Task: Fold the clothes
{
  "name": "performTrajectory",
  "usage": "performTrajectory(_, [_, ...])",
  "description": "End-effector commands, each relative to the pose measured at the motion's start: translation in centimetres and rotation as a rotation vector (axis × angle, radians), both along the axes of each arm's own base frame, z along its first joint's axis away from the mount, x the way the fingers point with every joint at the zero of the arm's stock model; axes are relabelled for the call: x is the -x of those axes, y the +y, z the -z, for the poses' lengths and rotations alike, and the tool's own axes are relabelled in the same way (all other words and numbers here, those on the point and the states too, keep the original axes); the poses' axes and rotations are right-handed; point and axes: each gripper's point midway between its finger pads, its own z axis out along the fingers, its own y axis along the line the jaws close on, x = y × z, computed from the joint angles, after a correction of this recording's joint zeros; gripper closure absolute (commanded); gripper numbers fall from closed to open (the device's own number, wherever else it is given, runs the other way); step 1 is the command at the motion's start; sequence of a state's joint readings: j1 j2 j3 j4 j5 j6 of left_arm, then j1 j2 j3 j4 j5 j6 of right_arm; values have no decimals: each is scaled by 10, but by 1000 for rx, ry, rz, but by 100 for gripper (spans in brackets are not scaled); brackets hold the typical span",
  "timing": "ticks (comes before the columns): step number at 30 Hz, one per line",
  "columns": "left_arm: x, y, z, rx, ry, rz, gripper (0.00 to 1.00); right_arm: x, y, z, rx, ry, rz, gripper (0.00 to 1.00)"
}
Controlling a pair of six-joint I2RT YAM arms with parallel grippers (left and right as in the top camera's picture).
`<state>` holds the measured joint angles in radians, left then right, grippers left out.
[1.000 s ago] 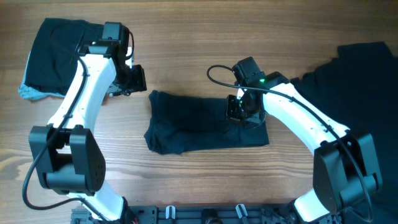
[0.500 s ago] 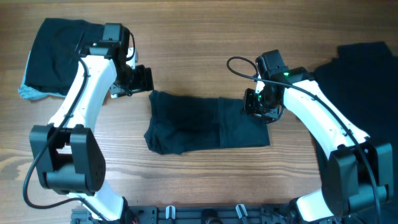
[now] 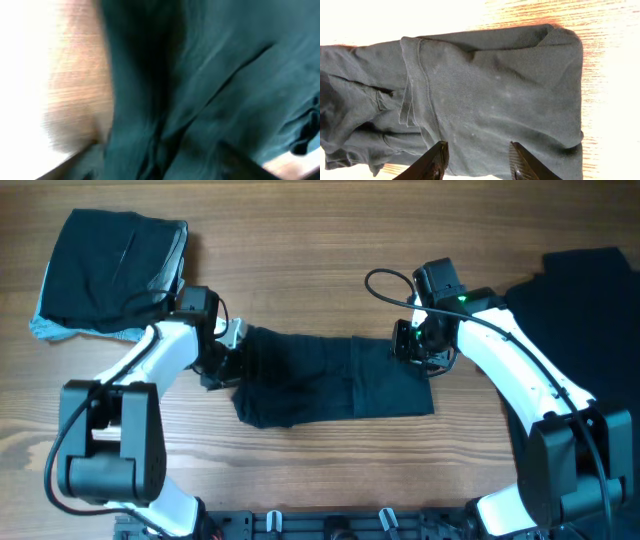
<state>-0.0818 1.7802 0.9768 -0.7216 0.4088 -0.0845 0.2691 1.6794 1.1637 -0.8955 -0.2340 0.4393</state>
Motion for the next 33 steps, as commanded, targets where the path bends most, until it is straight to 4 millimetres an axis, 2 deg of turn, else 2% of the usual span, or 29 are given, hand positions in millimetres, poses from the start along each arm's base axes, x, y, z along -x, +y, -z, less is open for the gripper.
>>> performTrajectory(1, [26,-11,32,1,53,67,44,-5,-4,-2,18,-24,-11,56])
performTrajectory(2, [30,-15,33,0,56,83,46,-5,-4,-2,18,-24,-10,55])
performTrajectory(3, [32,-17,34,-1,59,93,52,-5,-4,-2,18,-24,-11,56])
performTrajectory(5, [33,-18,34,-3,61,97,70,-6,-6,-2,27,-26,-9,56])
performTrajectory(6, [34,-17,35,-9,61,97,87,-6,-6,-2,30,-28,-9,55])
performTrajectory(7, [34,-16,35,-14,62,97,96,-6,-6,-2,30,-27,-8,56])
performTrajectory(10, [36,-7,33,-51,85,84,96,-6,-6,-2,32,-28,-8,56])
performTrajectory(12, [28,9,16,-100,107,53,96,-6,-8,-2,32,-28,-3,56])
performTrajectory(15, [-2,51,-39,-249,91,-16,96,-9,-17,-2,33,-27,26,57])
performTrajectory(17, [-21,63,-78,-279,50,-41,96,-14,-31,-2,33,-27,70,57])
performTrajectory(18, [-38,53,-113,-243,0,-69,96,-19,-48,-2,32,-26,125,57])
performTrajectory(19, [-45,40,-126,-203,-22,-80,96,-21,-58,-2,29,-24,155,57])
performTrajectory(21, [-53,15,-137,-134,-48,-99,96,-22,-68,-2,30,-22,184,57])
performTrajectory(22, [-54,-10,-140,-84,-50,-97,96,-23,-72,-2,31,-21,196,57])
performTrajectory(25, [-49,-60,-143,-56,-76,-46,96,-24,-73,-2,30,-27,198,57])
performTrajectory(27, [-36,-107,-138,-78,-104,37,96,-27,-72,-3,28,-40,198,57])
performTrajectory(28, [-23,-126,-130,-112,-93,77,96,-28,-72,-3,28,-41,198,57])
performTrajectory(29, [-15,-136,-126,-120,-80,111,96,-28,-72,-3,27,-42,198,57])
performTrajectory(31, [19,-158,-110,-164,-4,205,96,-28,-72,-3,27,-43,198,57])
performTrajectory(33, [36,-165,-103,-210,19,239,96,-28,-72,-3,27,-43,198,56])
